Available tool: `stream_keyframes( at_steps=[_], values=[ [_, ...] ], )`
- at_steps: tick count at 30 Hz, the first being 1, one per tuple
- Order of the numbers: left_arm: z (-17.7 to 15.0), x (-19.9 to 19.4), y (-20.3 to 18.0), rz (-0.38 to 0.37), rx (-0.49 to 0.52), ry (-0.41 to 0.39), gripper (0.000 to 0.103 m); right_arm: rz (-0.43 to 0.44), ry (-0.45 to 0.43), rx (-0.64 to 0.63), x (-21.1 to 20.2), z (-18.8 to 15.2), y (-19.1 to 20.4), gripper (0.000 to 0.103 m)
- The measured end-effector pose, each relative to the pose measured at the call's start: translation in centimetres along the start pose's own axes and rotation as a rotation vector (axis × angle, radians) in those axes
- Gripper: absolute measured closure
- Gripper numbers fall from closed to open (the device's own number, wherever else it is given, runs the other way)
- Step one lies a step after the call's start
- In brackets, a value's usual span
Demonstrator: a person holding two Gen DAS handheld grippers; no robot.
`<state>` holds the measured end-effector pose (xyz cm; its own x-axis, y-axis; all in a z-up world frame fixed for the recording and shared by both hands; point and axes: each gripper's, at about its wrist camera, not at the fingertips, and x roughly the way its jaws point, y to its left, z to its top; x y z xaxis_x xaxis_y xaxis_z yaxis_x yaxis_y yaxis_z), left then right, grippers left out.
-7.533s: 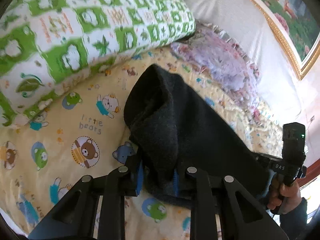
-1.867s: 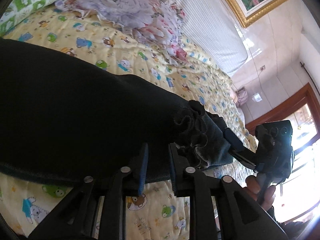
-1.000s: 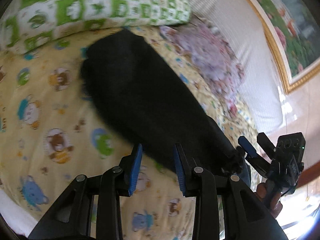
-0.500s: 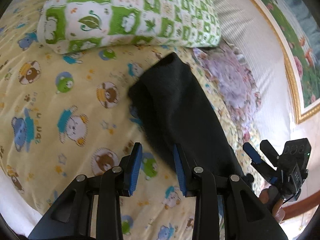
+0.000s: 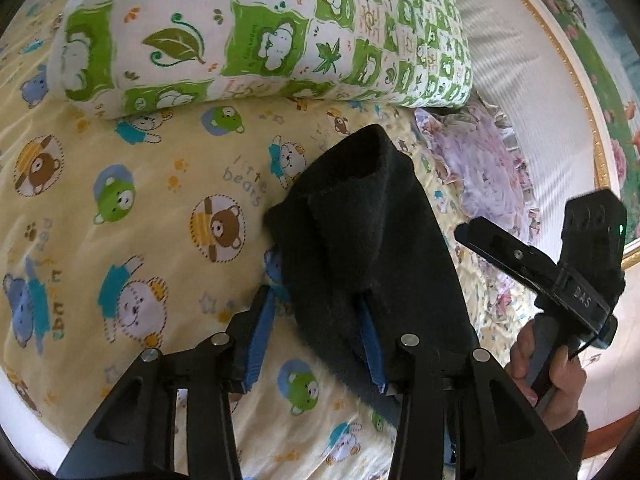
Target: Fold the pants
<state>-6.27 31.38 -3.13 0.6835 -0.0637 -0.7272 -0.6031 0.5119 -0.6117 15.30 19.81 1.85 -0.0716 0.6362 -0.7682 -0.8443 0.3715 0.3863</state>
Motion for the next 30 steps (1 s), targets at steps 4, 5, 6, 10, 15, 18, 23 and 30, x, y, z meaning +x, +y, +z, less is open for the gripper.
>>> stream_keyframes(
  at_steps=[4, 5, 6, 10, 15, 18, 23, 30],
  values=[
    [0.0, -0.2, 0.3, -0.020, -0.072, 0.004, 0.059, 0.006, 0.030, -0.025, 1.4, 1.3, -0.3, 0.039],
    [-0.1, -0.5, 0.4, -0.021, -0.081, -0.001, 0.059, 0.016, 0.030, -0.024, 1.5, 1.5, -0.3, 0.039],
    [-0.3, -0.8, 0.5, -0.018, -0.086, -0.008, 0.058, 0.025, 0.029, -0.024, 1.6, 1.8, -0.3, 0.039],
    [-0.7, -1.6, 1.0, -0.039, -0.125, -0.039, 0.054, 0.047, 0.022, -0.038, 2.4, 2.6, -0.2, 0.039],
    [-0.6, -1.2, 0.5, 0.003, -0.091, -0.049, 0.039, 0.073, 0.025, -0.006, 3.6, 2.9, -0.8, 0.039],
    [-0.4, -0.5, 0.8, 0.002, -0.106, -0.061, 0.039, 0.085, 0.027, 0.005, 4.2, 3.0, -1.1, 0.039],
    [0.2, 0.1, -0.2, 0.008, -0.084, -0.083, 0.041, 0.093, 0.035, 0.000, 4.9, 3.0, -0.8, 0.039],
    [0.7, 1.0, -0.6, -0.023, -0.034, -0.065, 0.075, 0.093, 0.023, -0.023, 5.7, 3.1, 0.2, 0.081]
  ],
)
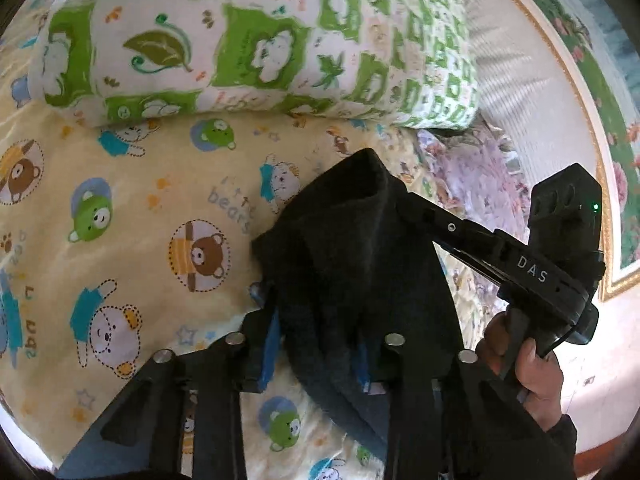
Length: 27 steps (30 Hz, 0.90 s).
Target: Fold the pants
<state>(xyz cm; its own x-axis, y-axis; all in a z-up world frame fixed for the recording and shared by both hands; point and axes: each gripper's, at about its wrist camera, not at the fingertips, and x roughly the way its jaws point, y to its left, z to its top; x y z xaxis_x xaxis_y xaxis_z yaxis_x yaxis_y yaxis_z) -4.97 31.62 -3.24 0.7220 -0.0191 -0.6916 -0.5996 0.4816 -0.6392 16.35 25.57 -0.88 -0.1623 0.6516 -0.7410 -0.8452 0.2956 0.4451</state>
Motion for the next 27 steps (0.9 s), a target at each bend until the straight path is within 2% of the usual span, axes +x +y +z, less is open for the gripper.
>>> stream_keyframes(
  at_steps=[7, 14, 22, 27],
  values=[
    [-0.6, -2.5, -2.6, -0.069, 0.049, -0.029, 0.078, 0.052, -0.114, 0.039, -4.0, -1.5, 1.0, 0.086],
    [-2.5, -5.3, -8.5, -0.154, 0.178, -0.053, 0.078, 0.097, -0.285, 0.109, -11.9, -4.7, 1.2, 0.086],
    [-6.7, -5.8, -15.0, -0.236, 0.306, 0.006, 0.078, 0.098, -0.430, 0.214, -19.3, -10.2, -1.0, 0.087],
    [-9.7, -5.9, -18.0, -0.253, 0.383, 0.034, 0.078, 0.121, -0.525, 0.296, -22.4, -14.8, -2.4, 0.087]
  ],
)
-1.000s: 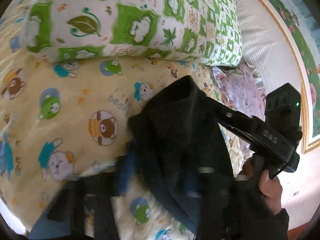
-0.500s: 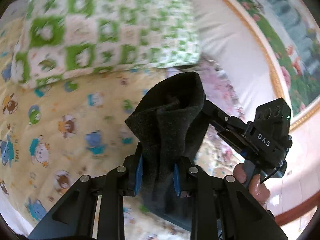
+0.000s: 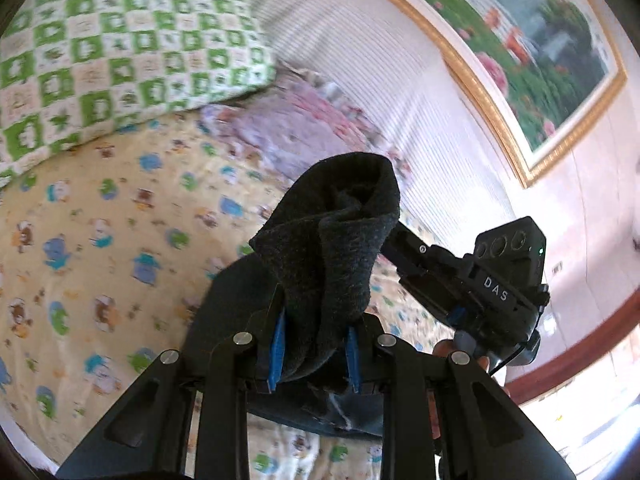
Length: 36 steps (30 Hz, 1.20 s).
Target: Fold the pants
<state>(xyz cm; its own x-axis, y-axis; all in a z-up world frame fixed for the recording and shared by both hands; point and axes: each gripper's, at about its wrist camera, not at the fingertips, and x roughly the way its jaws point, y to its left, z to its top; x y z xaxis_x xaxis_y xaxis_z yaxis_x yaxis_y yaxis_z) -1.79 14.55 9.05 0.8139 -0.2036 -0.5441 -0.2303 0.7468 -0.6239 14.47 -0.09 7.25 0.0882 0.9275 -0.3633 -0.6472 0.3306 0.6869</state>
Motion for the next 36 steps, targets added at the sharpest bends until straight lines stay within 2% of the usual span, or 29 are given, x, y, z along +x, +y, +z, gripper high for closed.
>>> stream_keyframes(
  at_steps=[9, 11, 12, 13, 15, 17, 24, 27, 29, 30, 31, 33, 36],
  values=[
    [-3.7, 3.0, -5.7, -0.034, 0.108, 0.090, 0.078, -0.023, -0.148, 0.133, -7.7, -4.0, -3.7, 0.088],
    [-4.2, 3.8, -6.6, -0.037, 0.128, 0.107, 0.078, -0.036, -0.175, 0.155, -9.3, -4.8, -4.4, 0.090],
    [-4.7, 4.3, -7.1, -0.039, 0.136, 0.123, 0.078, -0.039, -0.187, 0.167, -10.0, -5.1, -4.8, 0.094],
    [-4.9, 4.7, -7.3, -0.036, 0.140, 0.133, 0.078, -0.033, -0.204, 0.181, -10.7, -5.4, -5.2, 0.103],
    [-5.8, 5.7, -7.9, -0.033, 0.153, 0.160, 0.078, -0.017, -0.246, 0.203, -12.4, -6.2, -5.8, 0.103],
    [-6.5, 6.5, -8.2, -0.028, 0.160, 0.182, 0.078, -0.055, -0.256, 0.206, -13.3, -6.8, -6.0, 0.103],
    [-8.6, 7.6, -10.0, -0.026, 0.216, 0.219, 0.078, -0.091, -0.265, 0.238, -15.3, -9.7, -7.2, 0.103],
    [-9.4, 7.9, -10.8, -0.025, 0.253, 0.233, 0.078, -0.145, -0.286, 0.261, -16.6, -10.4, -7.4, 0.101],
    [-10.1, 8.3, -11.0, -0.014, 0.274, 0.244, 0.078, -0.146, -0.313, 0.294, -17.7, -10.5, -7.9, 0.093],
    [-10.4, 8.6, -11.0, -0.012, 0.276, 0.251, 0.078, -0.145, -0.326, 0.292, -18.2, -10.5, -7.8, 0.083],
    [-10.7, 8.8, -11.0, -0.010, 0.280, 0.259, 0.078, -0.162, -0.328, 0.288, -18.5, -10.4, -7.8, 0.065],
    [-11.1, 9.1, -11.1, -0.001, 0.288, 0.268, 0.078, -0.194, -0.323, 0.272, -18.7, -10.2, -7.4, 0.043],
    [-11.6, 9.3, -11.4, 0.006, 0.301, 0.276, 0.078, -0.193, -0.303, 0.243, -18.2, -10.0, -6.8, 0.044]
  ],
)
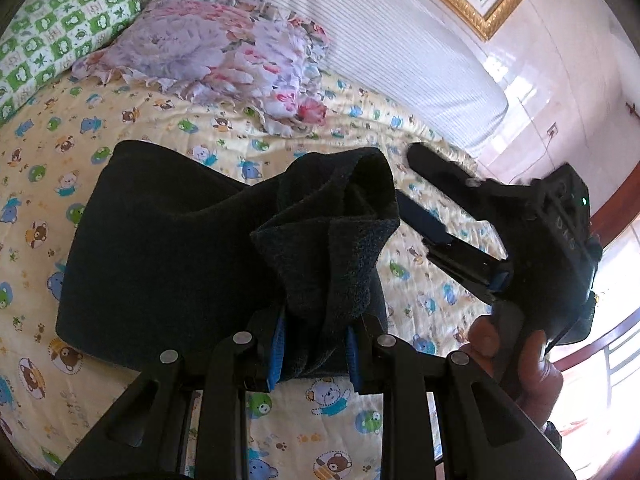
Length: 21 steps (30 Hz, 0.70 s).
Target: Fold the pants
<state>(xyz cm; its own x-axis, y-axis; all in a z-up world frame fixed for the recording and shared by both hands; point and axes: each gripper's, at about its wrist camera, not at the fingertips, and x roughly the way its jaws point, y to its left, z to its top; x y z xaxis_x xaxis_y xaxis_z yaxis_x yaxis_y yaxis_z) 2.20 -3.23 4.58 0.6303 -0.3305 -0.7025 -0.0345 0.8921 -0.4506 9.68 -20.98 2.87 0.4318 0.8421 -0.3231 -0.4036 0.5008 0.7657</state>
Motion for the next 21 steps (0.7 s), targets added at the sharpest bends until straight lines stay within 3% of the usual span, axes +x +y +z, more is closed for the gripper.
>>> stream_keyframes(
  at_steps=[2, 4, 6, 7, 10, 16, 21],
  values=[
    [-0.1, -0.1, -0.3, 0.001, 0.010, -0.001, 0.078, -0.068, 0.044, -0.014, 1.1, -0.3, 0.0, 0.050],
    [-0.2, 0.0, -0.7, 0.008, 0.023, 0.008, 0.078, -0.072, 0.081, 0.012, 1.8, -0.8, -0.7, 0.078],
    [-0.3, -0.1, -1.0, 0.000, 0.037, 0.020, 0.078, -0.069, 0.071, 0.046, 1.4, -0.9, -1.6, 0.087],
    [-0.3, -0.1, -1.2, -0.009, 0.046, 0.020, 0.078, -0.062, 0.052, 0.063, 0.7, -0.7, -1.9, 0.096],
    [-0.7, 0.2, -2.5, -0.003, 0.096, 0.022, 0.078, -0.041, 0.022, 0.078, -1.0, -0.6, -2.1, 0.096],
    [-2.3, 2.3, -3.4, 0.060, 0.173, 0.057, 0.076, -0.112, 0.024, 0.115, -1.5, -1.8, -4.5, 0.098],
    [-2.4, 2.0, -2.9, 0.031, 0.172, 0.071, 0.072, -0.111, 0.011, 0.168, -1.5, -2.9, -6.2, 0.095]
  ],
)
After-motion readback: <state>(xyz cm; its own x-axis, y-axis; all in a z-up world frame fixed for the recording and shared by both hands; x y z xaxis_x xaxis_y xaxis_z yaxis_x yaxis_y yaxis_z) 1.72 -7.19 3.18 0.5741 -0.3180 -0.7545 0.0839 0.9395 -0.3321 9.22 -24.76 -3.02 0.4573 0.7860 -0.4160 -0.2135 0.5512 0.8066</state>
